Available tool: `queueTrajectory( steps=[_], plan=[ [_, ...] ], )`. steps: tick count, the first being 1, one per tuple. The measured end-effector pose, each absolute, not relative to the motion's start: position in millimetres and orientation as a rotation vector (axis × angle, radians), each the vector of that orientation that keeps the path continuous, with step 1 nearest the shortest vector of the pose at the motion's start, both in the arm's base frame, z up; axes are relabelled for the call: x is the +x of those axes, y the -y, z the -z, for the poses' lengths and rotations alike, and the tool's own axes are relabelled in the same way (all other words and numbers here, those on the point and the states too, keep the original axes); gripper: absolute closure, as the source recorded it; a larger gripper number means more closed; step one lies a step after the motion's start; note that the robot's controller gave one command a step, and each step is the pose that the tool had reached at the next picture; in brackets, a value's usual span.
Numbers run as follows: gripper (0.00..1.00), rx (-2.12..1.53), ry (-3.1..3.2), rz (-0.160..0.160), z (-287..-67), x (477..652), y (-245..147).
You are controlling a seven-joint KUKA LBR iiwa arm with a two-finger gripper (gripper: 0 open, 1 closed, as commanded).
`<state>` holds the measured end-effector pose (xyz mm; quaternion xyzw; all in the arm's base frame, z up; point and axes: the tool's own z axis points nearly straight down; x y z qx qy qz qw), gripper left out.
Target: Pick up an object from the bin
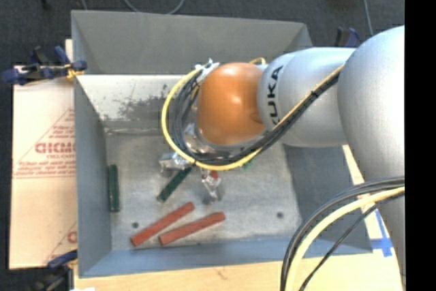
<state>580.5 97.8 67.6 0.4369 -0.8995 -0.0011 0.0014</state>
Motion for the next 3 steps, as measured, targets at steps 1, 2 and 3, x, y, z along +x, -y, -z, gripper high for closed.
queueTrajectory(
  steps=[1, 2, 3],
  plan=[
    [1.0, 1.369, 2.832, 0.003, -72.4, 582.8, -99.4],
    [1.0, 1.95, 2.468, -0.006, -72.0, 632.4, -16.5],
    [1.0, 1.968, 2.463, -0.011, -219.0, 635.4, -20.8]
  ],
)
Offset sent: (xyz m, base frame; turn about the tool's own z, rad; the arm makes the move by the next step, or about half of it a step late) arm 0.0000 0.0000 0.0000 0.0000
